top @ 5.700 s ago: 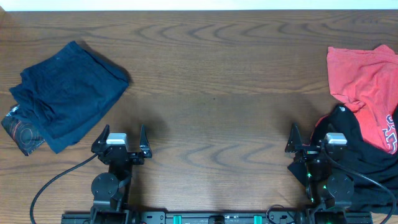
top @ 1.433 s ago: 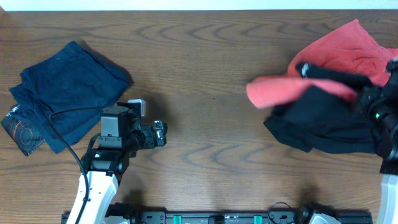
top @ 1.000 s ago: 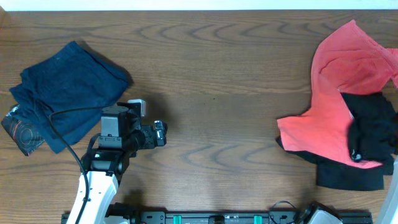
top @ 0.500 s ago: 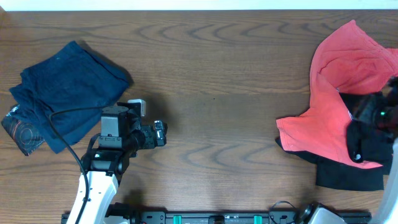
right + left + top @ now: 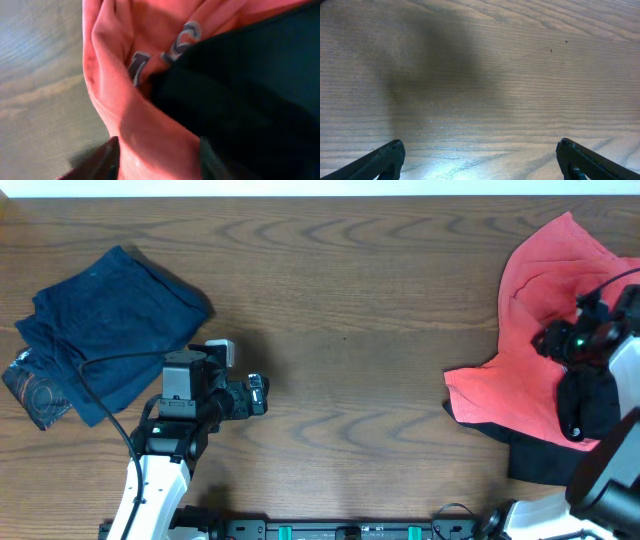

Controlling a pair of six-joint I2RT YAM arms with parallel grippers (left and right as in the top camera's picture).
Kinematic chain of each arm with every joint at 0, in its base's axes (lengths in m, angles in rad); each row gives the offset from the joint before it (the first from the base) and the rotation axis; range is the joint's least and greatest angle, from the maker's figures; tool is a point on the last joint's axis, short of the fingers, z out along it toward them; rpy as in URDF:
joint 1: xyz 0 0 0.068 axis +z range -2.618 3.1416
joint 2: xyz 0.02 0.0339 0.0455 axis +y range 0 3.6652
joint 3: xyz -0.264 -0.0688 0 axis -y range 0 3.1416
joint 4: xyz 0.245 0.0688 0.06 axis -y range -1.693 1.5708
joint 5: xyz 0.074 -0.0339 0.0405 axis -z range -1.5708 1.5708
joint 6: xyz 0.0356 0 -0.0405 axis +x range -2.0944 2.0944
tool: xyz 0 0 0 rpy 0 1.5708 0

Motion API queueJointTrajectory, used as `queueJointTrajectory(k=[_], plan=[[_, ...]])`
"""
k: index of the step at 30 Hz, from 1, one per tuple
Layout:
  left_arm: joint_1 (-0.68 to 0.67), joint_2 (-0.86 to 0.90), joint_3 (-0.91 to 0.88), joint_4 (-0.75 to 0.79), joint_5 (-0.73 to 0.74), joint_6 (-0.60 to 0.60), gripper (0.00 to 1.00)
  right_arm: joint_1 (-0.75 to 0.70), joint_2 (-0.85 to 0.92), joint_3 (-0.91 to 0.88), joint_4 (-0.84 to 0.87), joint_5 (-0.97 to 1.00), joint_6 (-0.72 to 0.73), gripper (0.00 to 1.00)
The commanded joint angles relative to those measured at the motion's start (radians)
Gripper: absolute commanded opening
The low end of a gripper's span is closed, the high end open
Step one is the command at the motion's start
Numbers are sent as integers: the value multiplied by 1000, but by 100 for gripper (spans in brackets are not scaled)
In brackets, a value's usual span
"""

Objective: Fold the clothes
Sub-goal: 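Lift and pull the grasped clothes toward the table center with the right gripper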

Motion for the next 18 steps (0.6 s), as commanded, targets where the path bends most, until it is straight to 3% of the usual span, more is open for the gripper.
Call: queueJointTrajectory(k=[1,2,3,8,11,14,16,18], plan=[[-3,1,19,1,9,-9,98,29,16,-4,-2,-56,-39,24],[-3,1,19,1,9,-9,98,29,15,-4,-2,-56,-39,6],[-3,1,19,1,9,-9,98,29,12,-3,-3,-57,-38,1],[-3,1,19,1,9,-9,98,31,-72,37,-12,-194,-38,1],[-3,1,19,1,9,-9,98,50,-173,93,-8,-499,-63,1],[-3,1,19,1,9,-9,98,114,-264,120,11,-866,-188,1],[-3,1,19,1,9,-9,98,178,-306,120,18,-890,-224,1],[-3,1,19,1,9,-9,98,269,-329,119,8,-764,-229,7]])
